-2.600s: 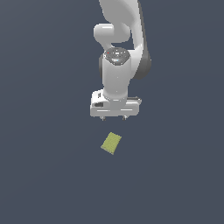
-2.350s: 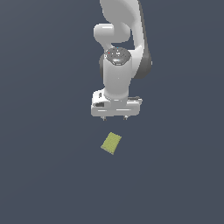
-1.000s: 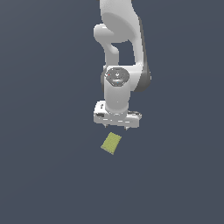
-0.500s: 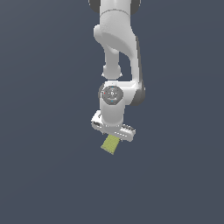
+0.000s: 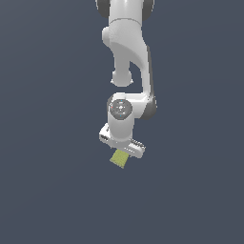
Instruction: Pick up the object and move it to a goal position.
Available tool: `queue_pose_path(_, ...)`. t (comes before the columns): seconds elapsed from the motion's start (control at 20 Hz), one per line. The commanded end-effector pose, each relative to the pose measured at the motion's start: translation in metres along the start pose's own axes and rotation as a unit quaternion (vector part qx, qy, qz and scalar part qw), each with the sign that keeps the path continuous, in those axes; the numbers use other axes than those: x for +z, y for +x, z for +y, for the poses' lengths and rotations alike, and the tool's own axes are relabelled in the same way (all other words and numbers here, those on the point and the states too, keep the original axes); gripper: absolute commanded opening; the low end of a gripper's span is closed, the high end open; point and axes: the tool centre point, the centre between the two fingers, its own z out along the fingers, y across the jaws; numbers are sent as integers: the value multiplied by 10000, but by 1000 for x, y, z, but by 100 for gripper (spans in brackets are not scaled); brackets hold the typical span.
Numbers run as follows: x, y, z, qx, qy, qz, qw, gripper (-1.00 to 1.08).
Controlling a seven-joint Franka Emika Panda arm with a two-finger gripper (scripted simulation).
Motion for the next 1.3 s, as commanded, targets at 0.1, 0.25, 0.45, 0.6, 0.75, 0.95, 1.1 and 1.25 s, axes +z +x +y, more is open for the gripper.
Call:
queue_pose_path(0.1, 5, 0, 0, 3, 1, 2, 10000, 100)
queue_pose_path(0.25, 17, 0, 0, 7, 1, 3, 10000, 100)
queue_pose_path(0.45, 38, -1, 0, 18, 2, 6, 10000, 100)
queue_pose_path(0.6, 48, 0, 1, 25, 2, 7, 10000, 100)
queue_pose_path(0.75, 50, 1, 0, 25, 2, 7, 10000, 100)
queue_pose_path(0.95, 50, 1, 0, 25, 2, 7, 10000, -100)
queue_pose_path(1.1, 50, 1, 0, 25, 2, 7, 10000, -100)
queue_pose_path(1.25, 50, 1, 0, 25, 2, 7, 10000, -100)
